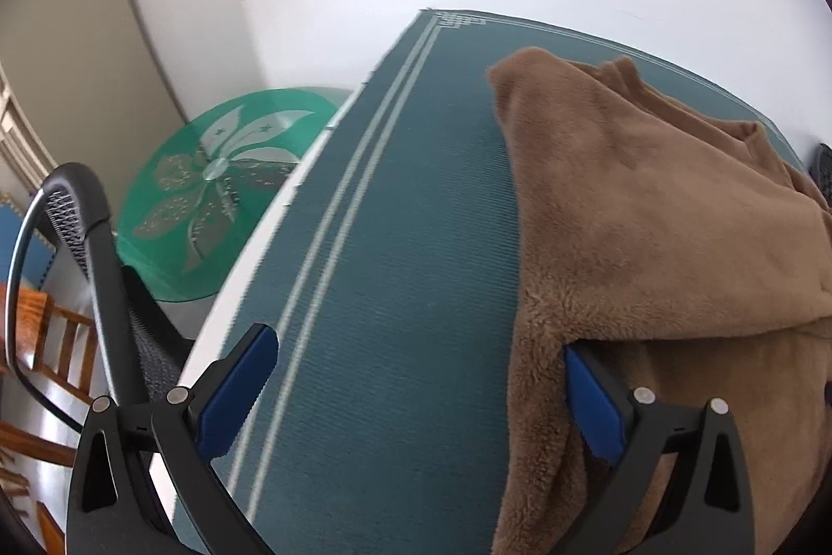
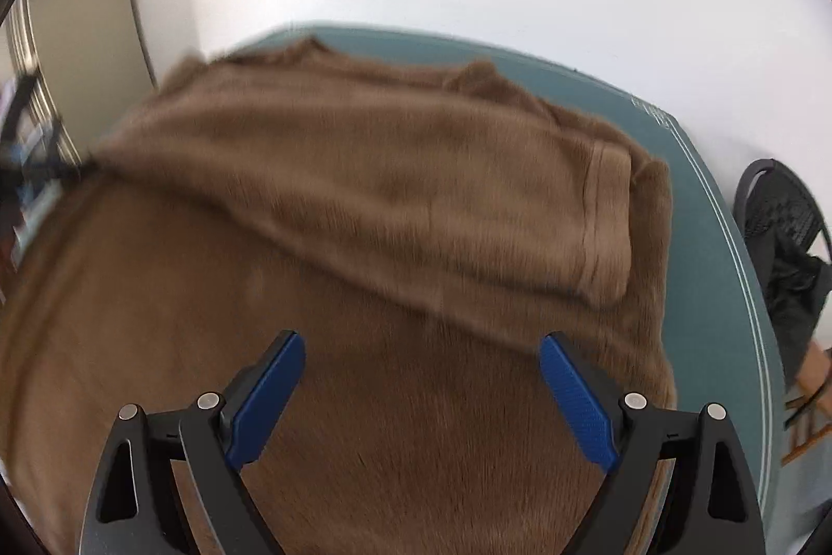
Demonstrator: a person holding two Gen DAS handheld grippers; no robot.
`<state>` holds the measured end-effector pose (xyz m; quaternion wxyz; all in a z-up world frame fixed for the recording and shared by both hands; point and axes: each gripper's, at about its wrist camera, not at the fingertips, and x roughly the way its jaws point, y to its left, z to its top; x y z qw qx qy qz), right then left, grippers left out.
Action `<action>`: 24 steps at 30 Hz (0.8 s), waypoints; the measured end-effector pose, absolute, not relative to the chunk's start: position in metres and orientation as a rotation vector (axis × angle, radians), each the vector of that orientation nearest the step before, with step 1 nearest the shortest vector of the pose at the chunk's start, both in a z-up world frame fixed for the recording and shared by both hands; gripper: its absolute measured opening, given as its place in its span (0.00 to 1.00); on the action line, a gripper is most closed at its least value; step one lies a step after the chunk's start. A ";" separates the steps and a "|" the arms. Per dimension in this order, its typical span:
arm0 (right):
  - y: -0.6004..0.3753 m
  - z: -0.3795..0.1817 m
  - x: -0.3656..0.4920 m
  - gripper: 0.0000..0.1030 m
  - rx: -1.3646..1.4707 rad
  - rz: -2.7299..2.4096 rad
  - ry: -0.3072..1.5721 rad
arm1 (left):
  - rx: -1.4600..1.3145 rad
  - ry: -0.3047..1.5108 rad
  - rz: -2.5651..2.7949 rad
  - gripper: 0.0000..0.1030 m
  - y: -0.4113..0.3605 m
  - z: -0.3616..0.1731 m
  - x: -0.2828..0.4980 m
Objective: Fold clothes
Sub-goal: 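Smooth the folded fleece flat with the open right gripper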
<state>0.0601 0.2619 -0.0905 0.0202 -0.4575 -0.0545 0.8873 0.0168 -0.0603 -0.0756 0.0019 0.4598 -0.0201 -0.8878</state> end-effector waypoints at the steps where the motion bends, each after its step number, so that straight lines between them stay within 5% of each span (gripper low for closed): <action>1: 0.266 -0.092 0.060 0.91 -1.424 2.750 -0.135 | 1.437 -0.057 -2.781 1.00 -0.063 -0.076 0.018; 6: 0.285 -0.099 0.054 0.98 -1.465 2.723 0.024 | 1.449 0.047 -2.752 1.00 -0.084 -0.085 0.013; 24: 0.295 -0.087 0.097 0.99 -1.520 2.769 -0.033 | 1.587 0.095 -2.809 1.00 -0.098 -0.081 0.028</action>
